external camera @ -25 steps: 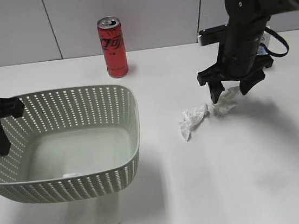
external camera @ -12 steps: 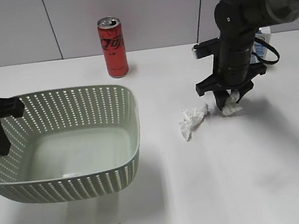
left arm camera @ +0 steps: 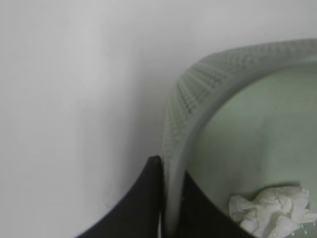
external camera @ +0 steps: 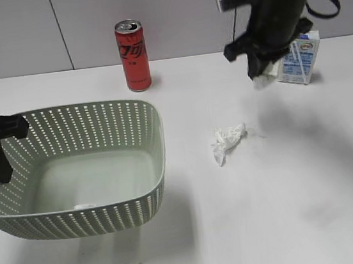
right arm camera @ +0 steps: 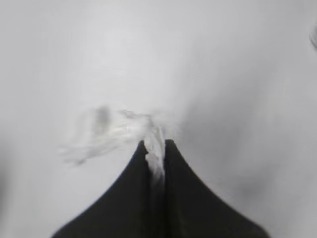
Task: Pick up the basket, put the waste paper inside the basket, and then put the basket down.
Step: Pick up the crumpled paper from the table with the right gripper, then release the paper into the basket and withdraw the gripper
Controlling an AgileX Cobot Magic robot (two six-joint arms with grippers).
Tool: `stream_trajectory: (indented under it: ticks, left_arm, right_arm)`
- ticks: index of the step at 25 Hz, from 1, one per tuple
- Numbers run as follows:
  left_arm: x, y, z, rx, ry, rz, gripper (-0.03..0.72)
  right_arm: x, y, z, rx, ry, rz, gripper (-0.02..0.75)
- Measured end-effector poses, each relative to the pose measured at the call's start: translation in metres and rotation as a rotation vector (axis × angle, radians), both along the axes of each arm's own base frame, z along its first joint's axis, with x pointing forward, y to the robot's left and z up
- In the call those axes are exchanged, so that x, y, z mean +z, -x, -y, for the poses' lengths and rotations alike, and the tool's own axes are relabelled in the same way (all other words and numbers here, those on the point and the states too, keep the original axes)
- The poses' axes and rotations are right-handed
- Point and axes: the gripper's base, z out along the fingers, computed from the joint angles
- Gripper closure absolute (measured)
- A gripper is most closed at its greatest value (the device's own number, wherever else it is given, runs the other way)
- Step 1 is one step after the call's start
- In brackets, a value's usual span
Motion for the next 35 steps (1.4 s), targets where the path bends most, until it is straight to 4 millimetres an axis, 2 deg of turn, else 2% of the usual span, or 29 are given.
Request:
stream_trajectory:
  ticks: [3,5,7,9,12,14,16,18,21,24,26,30,33,35]
  left_arm:
    - [0.000,0.000,0.000,-0.001,0.000,0.000,0.683]
    - [0.000,0.000,0.000,-0.001,0.000,0.000,0.683]
    - [0.000,0.000,0.000,-0.001,0.000,0.000,0.683]
    - [0.000,0.000,0.000,-0.001,0.000,0.000,0.683]
    - [0.000,0.000,0.000,-0.001,0.000,-0.001,0.683]
    - [0.000,0.001,0.000,-0.002,-0.001,-0.005,0.683]
    - [0.000,0.001,0.000,-0.002,-0.002,-0.006,0.683]
    - [0.000,0.001,0.000,-0.002,-0.002,-0.007,0.683]
    - [0.000,0.001,0.000,-0.002,-0.002,-0.008,0.683]
    - [0.000,0.001,0.000,-0.002,-0.003,-0.010,0.683]
    - [0.000,0.001,0.000,-0.002,-0.003,-0.010,0.683]
    - [0.000,0.001,0.000,-0.002,-0.002,-0.009,0.683]
    - [0.000,0.001,0.000,-0.002,-0.002,-0.009,0.683]
    - [0.000,0.001,0.000,-0.002,-0.002,-0.009,0.683]
  right_arm:
    - [0.065,0.031,-0.032,0.217,-0.173,0.117,0.731]
    - [0.094,0.059,-0.061,0.429,-0.238,0.192,0.732]
    - [0.110,0.086,-0.089,0.624,-0.267,0.252,0.732]
    - [0.114,0.111,-0.118,0.775,-0.278,0.288,0.732]
    - [0.109,0.138,-0.154,0.909,-0.289,0.320,0.733]
    - [0.100,0.148,-0.171,0.955,-0.282,0.332,0.727]
    - [0.087,0.151,-0.182,0.979,-0.272,0.313,0.683]
    - [0.076,0.153,-0.187,0.997,-0.260,0.280,0.581]
    - [0.062,0.153,-0.189,1.020,-0.225,0.226,0.305]
    - [0.060,0.152,-0.188,1.026,-0.210,0.223,0.123]
    - [0.065,0.152,-0.186,1.030,-0.200,0.245,0.110]
    - [0.088,0.146,-0.168,0.962,-0.063,0.343,0.152]
    - [0.108,0.132,-0.146,0.745,-0.020,0.387,0.163]
    - [0.112,0.116,-0.128,0.565,-0.042,0.374,0.167]
